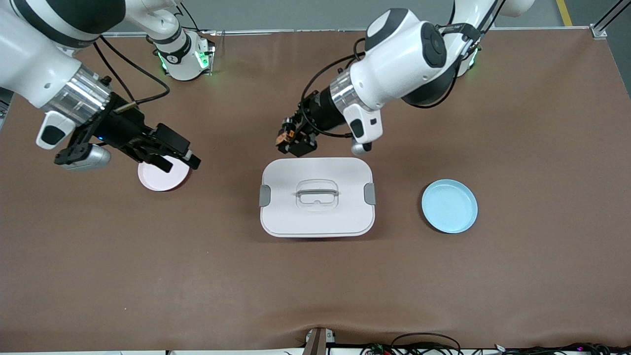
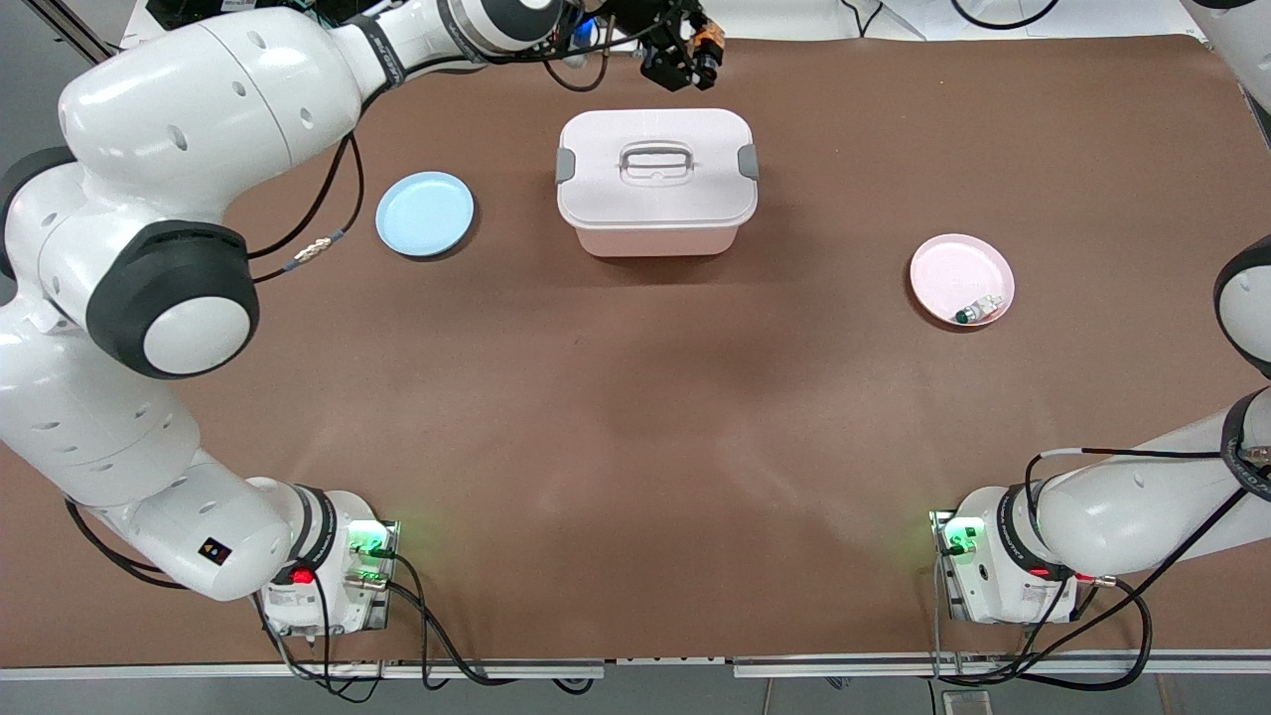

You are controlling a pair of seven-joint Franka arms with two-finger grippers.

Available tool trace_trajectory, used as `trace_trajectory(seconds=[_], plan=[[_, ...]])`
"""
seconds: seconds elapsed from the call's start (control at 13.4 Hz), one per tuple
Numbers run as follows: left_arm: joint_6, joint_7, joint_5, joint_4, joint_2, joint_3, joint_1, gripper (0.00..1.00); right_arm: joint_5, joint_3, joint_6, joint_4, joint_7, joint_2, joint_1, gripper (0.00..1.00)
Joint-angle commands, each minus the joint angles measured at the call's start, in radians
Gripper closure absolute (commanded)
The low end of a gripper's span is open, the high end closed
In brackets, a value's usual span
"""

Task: Transfer orange switch to right arm and place
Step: 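Carry the switch over the box while the right gripper reaches toward it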

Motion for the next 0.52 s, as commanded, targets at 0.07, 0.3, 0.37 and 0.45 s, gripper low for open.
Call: trace_trajectory(seconds=[0.07, 0.3, 0.37, 0.45], plan=[[0.004, -0.019, -0.015, 0.011, -0.002, -0.005, -0.018, 0.73, 0.054, -0.011, 0.023, -0.024, 0.058, -0.012, 0.047, 0.0], [0.004, -0.01, -0.013, 0.011, 0.001, -0.005, -0.016, 0.73, 0.054, -0.009, 0.055, -0.115, 0.083, -0.067, 0.083, 0.0], [0.004, -0.01, -0.013, 0.011, 0.0, -0.005, -0.016, 0.73, 0.055, -0.009, 0.06, -0.137, 0.083, -0.087, 0.1, 0.0], [0.004, -0.011, -0.013, 0.011, 0.0, -0.005, -0.016, 0.73, 0.055, -0.009, 0.055, -0.146, 0.084, -0.101, 0.106, 0.0]])
